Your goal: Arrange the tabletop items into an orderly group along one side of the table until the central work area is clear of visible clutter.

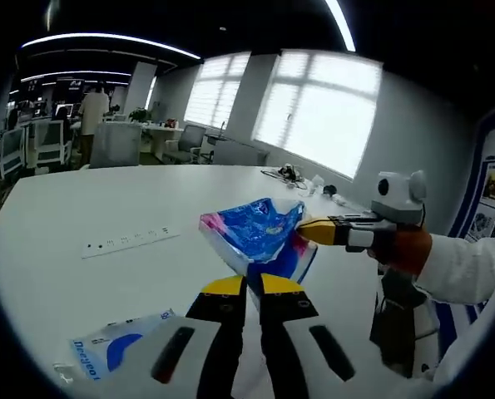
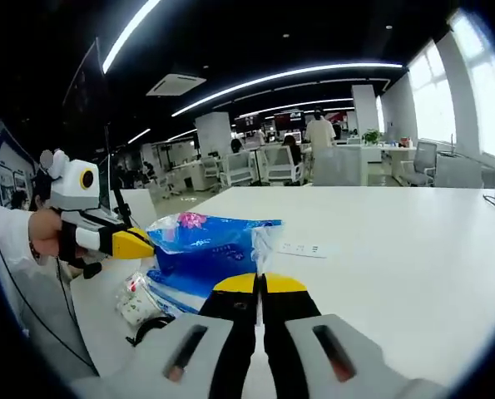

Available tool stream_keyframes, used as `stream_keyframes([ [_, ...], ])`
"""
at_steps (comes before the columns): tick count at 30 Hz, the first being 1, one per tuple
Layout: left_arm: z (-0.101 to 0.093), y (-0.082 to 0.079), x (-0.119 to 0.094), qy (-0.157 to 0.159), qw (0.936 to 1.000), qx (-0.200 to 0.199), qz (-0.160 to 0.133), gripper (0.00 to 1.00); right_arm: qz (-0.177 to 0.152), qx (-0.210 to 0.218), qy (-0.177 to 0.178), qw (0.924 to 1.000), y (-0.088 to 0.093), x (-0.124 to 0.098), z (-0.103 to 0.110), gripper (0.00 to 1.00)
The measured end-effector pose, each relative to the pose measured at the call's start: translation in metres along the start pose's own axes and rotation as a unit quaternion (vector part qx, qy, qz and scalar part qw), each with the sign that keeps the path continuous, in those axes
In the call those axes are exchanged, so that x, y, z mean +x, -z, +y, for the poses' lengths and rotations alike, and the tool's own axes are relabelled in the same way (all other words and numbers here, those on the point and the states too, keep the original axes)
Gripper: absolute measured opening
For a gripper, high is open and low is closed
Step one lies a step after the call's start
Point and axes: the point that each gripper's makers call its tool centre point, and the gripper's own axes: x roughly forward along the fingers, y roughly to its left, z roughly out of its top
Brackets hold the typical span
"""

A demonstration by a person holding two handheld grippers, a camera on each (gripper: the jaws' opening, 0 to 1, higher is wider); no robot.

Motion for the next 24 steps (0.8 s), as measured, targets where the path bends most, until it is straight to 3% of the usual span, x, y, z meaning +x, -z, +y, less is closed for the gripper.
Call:
stream_keyframes([
  [10,-0.009,0.002,0.028,0.013,0.9999,0.004,0.01,0.02,0.008,0.0,0.018,0.9998,0.005,-0.008,-0.025,0.0],
  [24,0.001,0.011,0.062,0.012,0.9996,-0.013,0.024,0.02,0.032,0.007,0.026,0.9991,0.025,0.003,-0.056,0.0],
])
